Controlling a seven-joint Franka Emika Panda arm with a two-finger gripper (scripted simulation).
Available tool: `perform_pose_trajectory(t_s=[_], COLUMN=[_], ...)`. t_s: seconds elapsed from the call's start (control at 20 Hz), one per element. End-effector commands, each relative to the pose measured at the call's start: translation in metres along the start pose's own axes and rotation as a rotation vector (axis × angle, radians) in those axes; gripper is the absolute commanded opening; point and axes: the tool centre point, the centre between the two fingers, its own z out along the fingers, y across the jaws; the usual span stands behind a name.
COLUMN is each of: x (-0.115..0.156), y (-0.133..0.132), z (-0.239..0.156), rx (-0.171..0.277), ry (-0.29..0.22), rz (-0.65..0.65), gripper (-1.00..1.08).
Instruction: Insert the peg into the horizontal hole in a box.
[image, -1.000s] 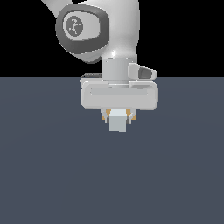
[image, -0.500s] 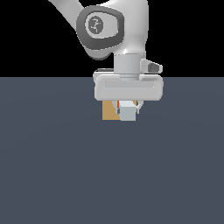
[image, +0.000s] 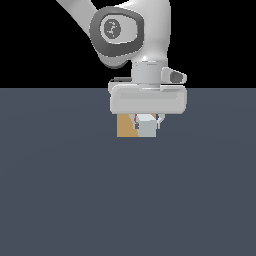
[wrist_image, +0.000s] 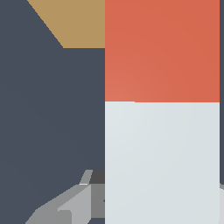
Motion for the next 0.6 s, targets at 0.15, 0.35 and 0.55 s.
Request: perform_pose_trajectory(t_s=[0.15, 0.35, 0.55], x=[0.0, 0.0, 0.012], y=[0.002, 0.001, 0.001], z=[-0.004, -0.002, -0.002], rx=[-0.006, -0.003, -0.003], ry=[0.0, 0.0, 0.0], rz=[-0.003, -0.003, -0.003], gripper=[-1.0, -1.0, -1.0])
